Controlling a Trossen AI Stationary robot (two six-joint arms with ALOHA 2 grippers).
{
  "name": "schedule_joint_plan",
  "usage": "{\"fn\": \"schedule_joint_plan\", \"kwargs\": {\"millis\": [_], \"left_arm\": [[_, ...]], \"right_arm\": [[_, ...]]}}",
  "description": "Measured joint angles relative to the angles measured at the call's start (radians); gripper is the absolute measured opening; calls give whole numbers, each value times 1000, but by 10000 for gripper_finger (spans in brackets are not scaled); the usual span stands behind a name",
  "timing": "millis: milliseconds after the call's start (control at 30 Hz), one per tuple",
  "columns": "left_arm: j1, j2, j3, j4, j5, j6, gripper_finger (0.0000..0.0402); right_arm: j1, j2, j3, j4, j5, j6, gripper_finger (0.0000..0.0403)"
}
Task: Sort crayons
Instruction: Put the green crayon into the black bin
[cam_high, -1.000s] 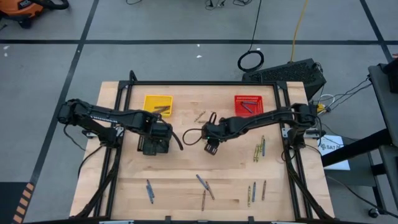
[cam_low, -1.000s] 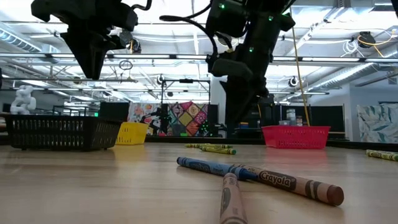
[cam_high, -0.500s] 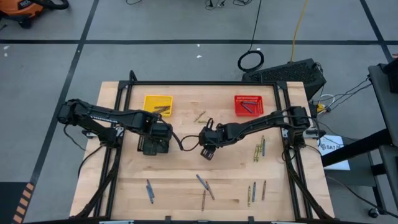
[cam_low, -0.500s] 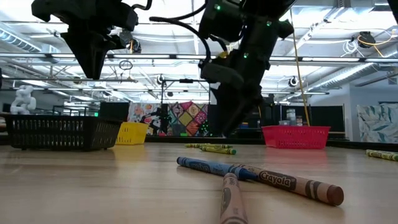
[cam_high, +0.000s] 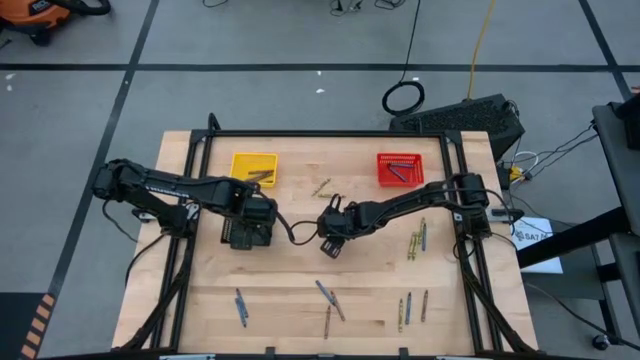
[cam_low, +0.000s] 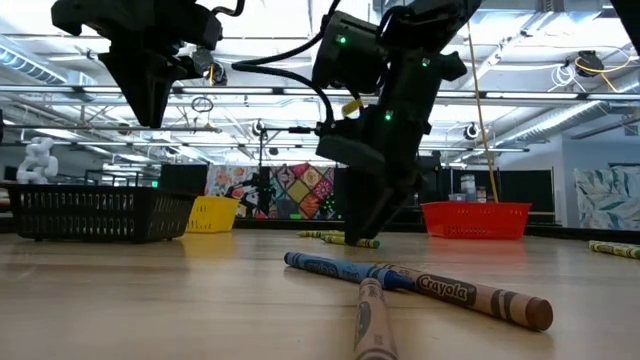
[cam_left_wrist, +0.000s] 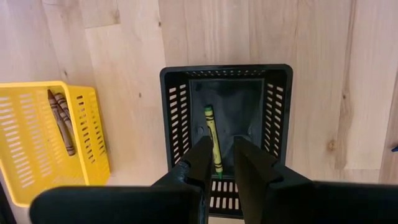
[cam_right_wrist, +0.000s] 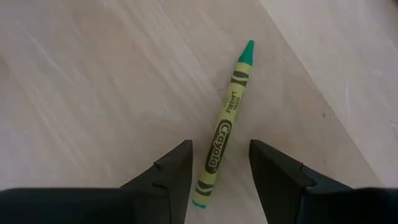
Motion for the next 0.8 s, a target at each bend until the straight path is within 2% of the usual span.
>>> {"fn": "schedule_joint_plan", "kwargs": {"millis": [233, 367, 633, 800], "left_arm": [[0, 0, 0, 2, 0, 1, 57], [0, 0, 0, 14, 0, 2, 57], [0, 0, 0, 24, 1, 2, 57], [0, 0, 0, 24, 1, 2, 57]], "right_arm": [[-6, 1, 1, -33, 37, -5, 136], [-15, 15, 4, -47, 37, -4, 105], [-20, 60, 4, -57, 39, -27, 13], [-24, 54, 3, -54, 36, -53, 7]]}}
